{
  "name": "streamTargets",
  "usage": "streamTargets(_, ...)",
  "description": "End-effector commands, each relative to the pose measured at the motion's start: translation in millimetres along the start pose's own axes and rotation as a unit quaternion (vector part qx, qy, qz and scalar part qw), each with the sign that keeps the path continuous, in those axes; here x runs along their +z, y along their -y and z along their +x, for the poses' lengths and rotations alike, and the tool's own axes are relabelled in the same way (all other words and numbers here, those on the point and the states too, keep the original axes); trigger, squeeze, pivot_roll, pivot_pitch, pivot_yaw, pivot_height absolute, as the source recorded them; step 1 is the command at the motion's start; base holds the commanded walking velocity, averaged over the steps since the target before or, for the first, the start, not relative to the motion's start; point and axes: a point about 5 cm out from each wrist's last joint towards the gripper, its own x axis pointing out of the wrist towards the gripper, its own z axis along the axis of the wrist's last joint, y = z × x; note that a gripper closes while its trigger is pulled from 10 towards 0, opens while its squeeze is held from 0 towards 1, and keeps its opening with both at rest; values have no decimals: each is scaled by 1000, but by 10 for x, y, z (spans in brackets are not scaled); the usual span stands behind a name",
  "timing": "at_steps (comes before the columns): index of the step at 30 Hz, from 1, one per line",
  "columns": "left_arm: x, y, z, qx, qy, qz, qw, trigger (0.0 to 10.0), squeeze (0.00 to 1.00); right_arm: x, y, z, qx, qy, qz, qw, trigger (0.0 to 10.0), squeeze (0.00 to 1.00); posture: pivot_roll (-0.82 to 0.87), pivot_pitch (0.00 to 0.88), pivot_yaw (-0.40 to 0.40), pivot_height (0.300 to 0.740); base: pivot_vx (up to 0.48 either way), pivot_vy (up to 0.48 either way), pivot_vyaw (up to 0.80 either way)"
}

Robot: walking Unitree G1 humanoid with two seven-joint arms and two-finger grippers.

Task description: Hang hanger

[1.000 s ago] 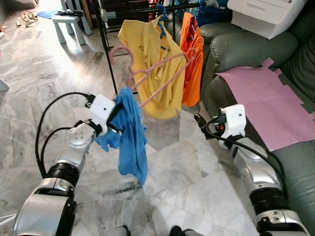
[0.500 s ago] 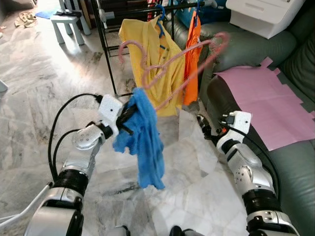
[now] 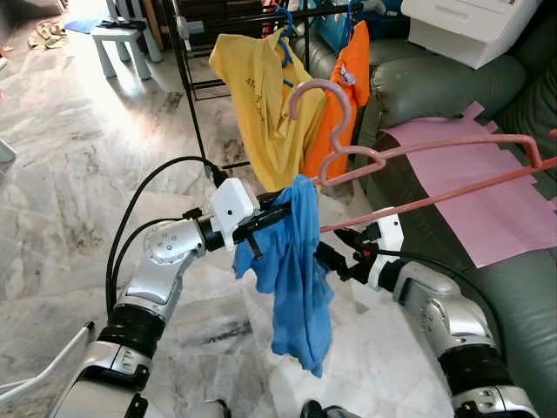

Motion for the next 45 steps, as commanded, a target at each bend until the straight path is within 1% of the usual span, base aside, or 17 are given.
streamTargets(1,108,-24,32,-21,17,31,999,0,0,-51,-37,-41,17,-13,-4,1000,10000,0,-74,137,8,740,0,0,0)
streamTargets(5,162,-22,51,-31,26,37,998,0,0,-78,-40,-56,16,-19,-9,1000,10000,0,-75,138,8,740,0,0,0)
streamTargets(7,326,-48,112,-29,54,46,997,0,0,-131,-37,-61,12,-28,-4,1000,10000,0,-75,138,8,740,0,0,0)
streamTargets(8,326,-48,112,-29,54,46,997,0,0,-131,-37,-61,12,-28,-4,1000,10000,0,-75,138,8,740,0,0,0)
streamTargets(10,449,-79,148,-23,77,47,996,0,0,-166,-32,-59,8,-31,1,999,10000,0,-71,140,5,740,0,0,0)
streamTargets(11,498,-92,161,-20,86,48,995,0,0,-181,-31,-59,6,-33,5,999,6157,0,-70,140,3,740,0,0,0)
streamTargets(12,556,-112,171,-16,96,49,994,0,0,-208,-27,-62,3,-37,6,999,6157,0,-69,141,3,740,0,0,0)
streamTargets(13,631,-144,178,-10,109,50,993,0,0,-257,-7,-73,-5,-47,10,999,0,0,-67,141,1,740,0,0,0)
streamTargets(17,751,-209,176,0,129,53,990,0,0,-347,29,-109,-17,-66,10,998,0,0,-66,141,0,740,0,0,0)
streamTargets(19,818,-280,143,9,137,57,989,0,0,-423,119,-175,-46,-81,10,996,0,0,-66,142,-1,740,0,0,0)
streamTargets(23,842,-312,121,14,136,61,989,0,0,-440,153,-206,-57,-83,14,995,0,0,-69,142,-3,740,0,0,0)
streamTargets(25,885,-379,82,30,138,58,988,0,0,-460,193,-259,-69,-86,15,994,0,0,-71,142,-5,740,0,0,0)
streamTargets(32,750,-493,-10,68,107,50,991,0,0,-459,310,-405,-98,-87,10,991,0,0,-72,140,-7,740,0,0,0)
streamTargets(35,558,-516,-102,93,76,49,992,0,0,-383,458,-555,-137,-77,4,987,0,0,-80,139,-6,740,0,0,0)
streamTargets(40,369,-568,-251,130,49,19,990,0,0,-136,793,-935,-228,-53,-15,972,0,0,-92,141,-3,740,0,0,0)
streamTargets(42,296,-568,-288,135,35,12,990,0,0,-1,895,-1053,-257,-38,-26,965,0,0,-98,142,-3,740,0,0,0)
streamTargets(45,174,-501,-341,122,20,-1,992,0,0,252,1031,-1191,-309,-4,-45,950,0,0,-102,143,-2,740,0,0,0)
